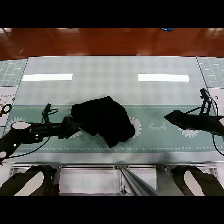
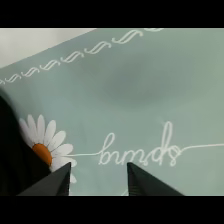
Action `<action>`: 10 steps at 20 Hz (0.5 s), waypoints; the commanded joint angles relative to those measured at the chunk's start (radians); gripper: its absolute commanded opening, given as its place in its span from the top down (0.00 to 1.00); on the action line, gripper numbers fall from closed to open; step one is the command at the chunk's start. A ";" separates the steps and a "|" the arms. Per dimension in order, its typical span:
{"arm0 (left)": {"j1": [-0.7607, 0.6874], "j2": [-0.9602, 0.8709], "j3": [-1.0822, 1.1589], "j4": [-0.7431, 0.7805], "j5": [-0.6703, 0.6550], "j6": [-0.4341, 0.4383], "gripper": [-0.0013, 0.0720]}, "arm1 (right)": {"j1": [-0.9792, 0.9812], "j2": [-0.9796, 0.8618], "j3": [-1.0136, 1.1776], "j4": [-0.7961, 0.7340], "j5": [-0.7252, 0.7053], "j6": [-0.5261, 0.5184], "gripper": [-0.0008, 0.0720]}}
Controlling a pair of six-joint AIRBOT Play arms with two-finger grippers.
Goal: Fold the shirts.
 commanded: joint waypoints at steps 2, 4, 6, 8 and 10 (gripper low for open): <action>-0.163 -0.113 0.032 -0.120 0.126 0.020 0.29 | 0.063 0.000 -0.010 0.024 -0.013 -0.007 0.43; -0.219 -0.165 0.079 -0.120 0.150 0.042 0.29 | 0.084 -0.007 -0.010 0.026 -0.026 0.005 0.43; -0.252 -0.216 0.135 -0.120 0.151 0.042 0.40 | 0.108 -0.041 -0.010 0.024 -0.024 0.011 0.43; -0.256 -0.237 0.192 -0.119 0.143 0.091 0.95 | 0.151 -0.091 -0.010 0.005 -0.011 0.011 0.43; -0.237 -0.233 0.234 -0.119 0.113 0.118 0.95 | 0.205 -0.147 -0.010 -0.005 0.003 0.012 0.43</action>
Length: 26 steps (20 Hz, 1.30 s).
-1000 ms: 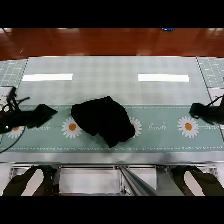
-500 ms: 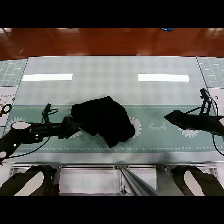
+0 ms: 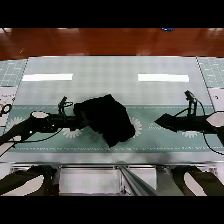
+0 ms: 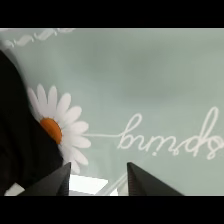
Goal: Fold the shirts.
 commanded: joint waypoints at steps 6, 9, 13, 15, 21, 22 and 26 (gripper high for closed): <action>0.079 -0.019 0.112 -0.010 -0.102 0.076 0.95 | 0.252 -0.201 0.000 0.052 -0.067 0.026 0.43; 0.084 -0.020 0.112 -0.010 -0.102 0.076 0.95 | 0.326 -0.290 0.000 0.219 -0.158 -0.038 0.43; 0.084 -0.020 0.112 -0.010 -0.102 0.076 0.95 | 0.411 -0.407 0.001 0.442 -0.229 -0.161 0.43; 0.084 -0.020 0.112 -0.010 -0.102 0.076 0.95 | 0.438 -0.445 0.001 0.535 -0.257 -0.212 0.46; 0.159 0.017 0.195 -0.010 -0.207 0.076 0.95 | 0.396 -0.411 0.168 0.472 -0.105 -0.301 0.95; 0.195 0.048 0.242 -0.011 -0.243 0.076 0.95 | 0.369 -0.364 0.236 0.403 -0.086 -0.257 0.95; 0.339 0.216 0.515 -0.010 -0.278 0.047 0.95 | 0.209 -0.179 0.658 0.023 -0.002 -0.030 0.95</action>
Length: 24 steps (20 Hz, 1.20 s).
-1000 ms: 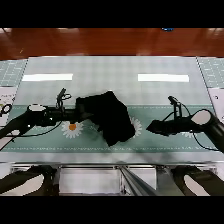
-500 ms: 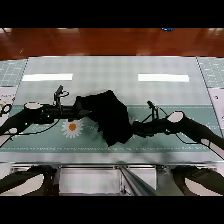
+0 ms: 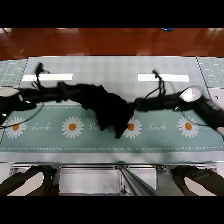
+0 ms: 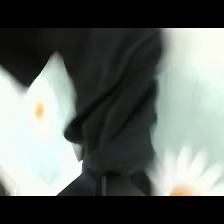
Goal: Fold the shirts.
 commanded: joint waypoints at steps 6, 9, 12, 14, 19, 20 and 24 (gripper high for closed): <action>0.237 0.248 0.645 -0.001 -0.117 -0.075 0.95 | -0.182 0.264 0.922 -0.573 0.276 0.218 0.95; 0.267 0.324 0.766 -0.001 -0.176 -0.105 0.95 | -0.182 0.347 1.009 -0.681 0.335 0.236 0.95; 0.291 0.415 0.785 0.059 -0.219 -0.104 0.95 | -0.182 0.435 1.009 -0.771 0.432 0.262 0.95; 0.291 0.457 0.785 0.178 -0.306 -0.130 0.95 | -0.182 0.470 1.009 -0.824 0.495 0.283 0.95; 0.264 0.538 0.675 0.292 -0.418 -0.209 0.95 | -0.182 0.487 0.979 -0.785 0.701 0.310 0.95; 0.248 0.555 0.628 0.293 -0.426 -0.208 0.95 | -0.181 0.487 0.949 -0.771 0.735 0.311 0.95; 0.135 0.568 0.317 0.293 -0.419 -0.167 0.95 | -0.181 0.486 0.705 -0.725 0.746 0.307 0.95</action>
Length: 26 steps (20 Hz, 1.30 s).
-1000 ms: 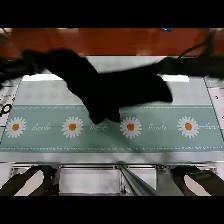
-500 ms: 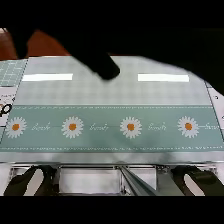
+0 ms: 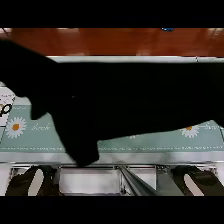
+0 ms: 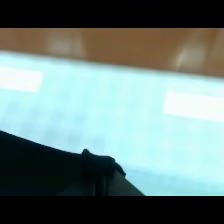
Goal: Fold the shirts.
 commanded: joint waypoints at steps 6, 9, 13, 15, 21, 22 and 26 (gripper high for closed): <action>-0.204 -0.238 -0.624 0.015 0.406 0.142 0.95 | -0.001 -0.112 -0.618 0.007 -0.340 -0.005 0.95; -0.215 -0.502 -0.547 0.013 0.551 0.175 0.95 | -0.019 -0.343 -0.610 -0.020 -0.497 -0.006 0.95; -0.226 -0.846 -0.280 0.013 0.517 0.174 0.95 | -0.094 -0.655 -0.502 0.015 -0.573 -0.005 0.95; -0.237 -0.972 -0.156 0.010 0.470 0.151 0.76 | -0.127 -0.763 -0.446 0.094 -0.577 -0.005 0.91; -0.093 -1.006 0.074 0.291 0.222 -0.088 0.29 | -0.357 -0.800 -0.260 0.149 -0.361 -0.054 0.43; -0.048 -0.968 0.069 0.336 0.201 -0.110 0.29 | -0.428 -0.770 -0.263 0.127 -0.309 -0.073 0.43; 0.066 -0.738 -0.206 0.364 0.236 -0.092 0.29 | -0.660 -0.595 -0.590 0.225 -0.391 -0.119 0.43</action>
